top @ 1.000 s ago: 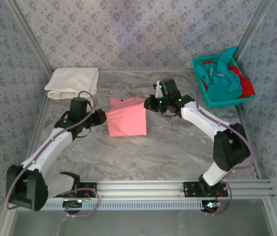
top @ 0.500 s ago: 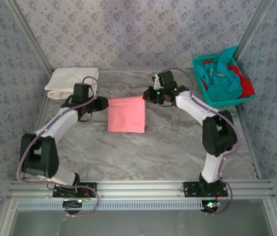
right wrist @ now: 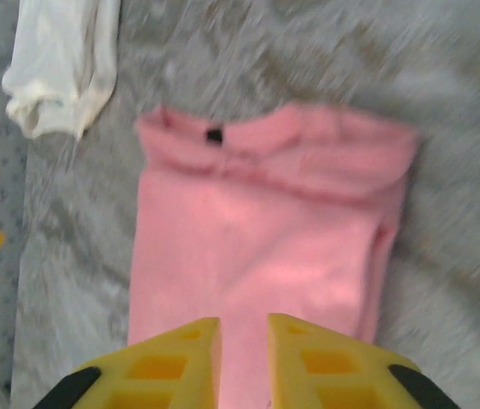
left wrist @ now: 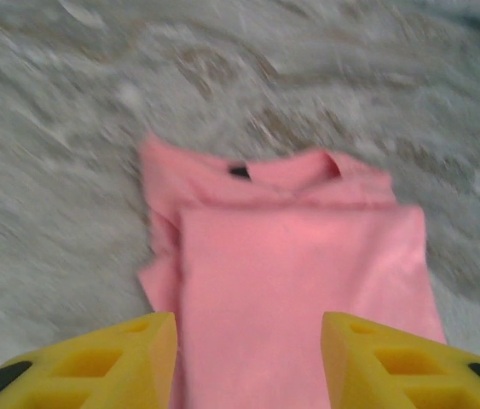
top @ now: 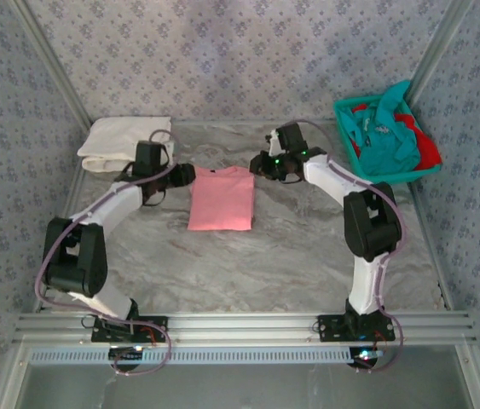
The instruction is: Fold and stack the t-shirts
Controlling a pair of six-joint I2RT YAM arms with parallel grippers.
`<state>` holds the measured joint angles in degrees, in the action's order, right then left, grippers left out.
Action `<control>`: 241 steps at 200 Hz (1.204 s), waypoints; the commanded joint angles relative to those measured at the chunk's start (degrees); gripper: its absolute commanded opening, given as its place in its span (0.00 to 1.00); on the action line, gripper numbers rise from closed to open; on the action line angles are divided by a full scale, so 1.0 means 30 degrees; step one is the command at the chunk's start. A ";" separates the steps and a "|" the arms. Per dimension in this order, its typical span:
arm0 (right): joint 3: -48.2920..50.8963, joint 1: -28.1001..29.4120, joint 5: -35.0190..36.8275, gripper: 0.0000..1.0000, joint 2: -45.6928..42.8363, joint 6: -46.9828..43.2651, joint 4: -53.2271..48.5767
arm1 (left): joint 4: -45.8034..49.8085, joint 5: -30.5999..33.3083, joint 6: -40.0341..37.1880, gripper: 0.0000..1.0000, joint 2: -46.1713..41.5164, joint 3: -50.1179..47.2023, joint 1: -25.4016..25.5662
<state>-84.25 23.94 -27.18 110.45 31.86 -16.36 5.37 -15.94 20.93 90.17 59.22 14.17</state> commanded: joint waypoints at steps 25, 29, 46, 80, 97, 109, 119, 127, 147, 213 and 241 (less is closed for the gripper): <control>0.1831 0.1845 -0.1260 0.12 0.0491 -0.0310 0.1676 | -0.1773 -0.0595 0.1752 0.53 0.0761 -0.3122 0.0314; 0.1856 0.1924 -0.1164 0.12 0.0740 -0.0321 0.1696 | -0.1760 -0.0575 0.1705 0.54 0.0950 -0.3156 0.0314; 0.1833 0.2094 -0.0825 0.10 0.1733 -0.0422 0.1920 | -0.1513 -0.0674 0.1610 0.58 0.1867 -0.2893 0.0314; 0.1690 0.2040 -0.0433 0.08 0.3007 -0.0336 0.2452 | -0.1788 -0.1452 0.1622 0.61 0.3811 -0.1999 0.0315; 0.1645 0.1985 -0.0417 0.07 0.3331 -0.0279 0.2607 | -0.1969 -0.1881 0.1776 0.61 0.4742 -0.1615 0.0387; 0.1691 0.1984 -0.0292 0.07 0.3428 -0.0277 0.2650 | -0.2304 -0.2068 0.1756 0.59 0.5072 -0.1522 0.0571; 0.1706 0.1952 -0.0250 0.07 0.3489 -0.0264 0.2659 | -0.2317 -0.2185 0.1754 0.58 0.5303 -0.1318 0.0718; 0.1777 0.1927 -0.0249 0.07 0.3548 -0.0226 0.2762 | -0.2344 -0.2416 0.1754 0.56 0.5482 -0.1120 0.0873; 0.1940 0.1837 -0.0196 0.06 0.3683 -0.0132 0.2993 | -0.2748 -0.2645 0.2009 0.50 0.5746 -0.0852 0.1297; 0.2430 0.1401 -0.0224 0.05 0.3787 0.0191 0.3541 | -0.3508 -0.2902 0.3100 0.44 0.6797 -0.0004 0.2348; 0.2460 0.1379 -0.0358 0.05 0.3645 0.0247 0.3632 | -0.3580 -0.2532 0.3076 0.34 0.7488 0.0127 0.2350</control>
<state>-77.56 28.45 -28.93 120.33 32.08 -5.65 -0.93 -19.75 29.32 107.94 59.07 18.65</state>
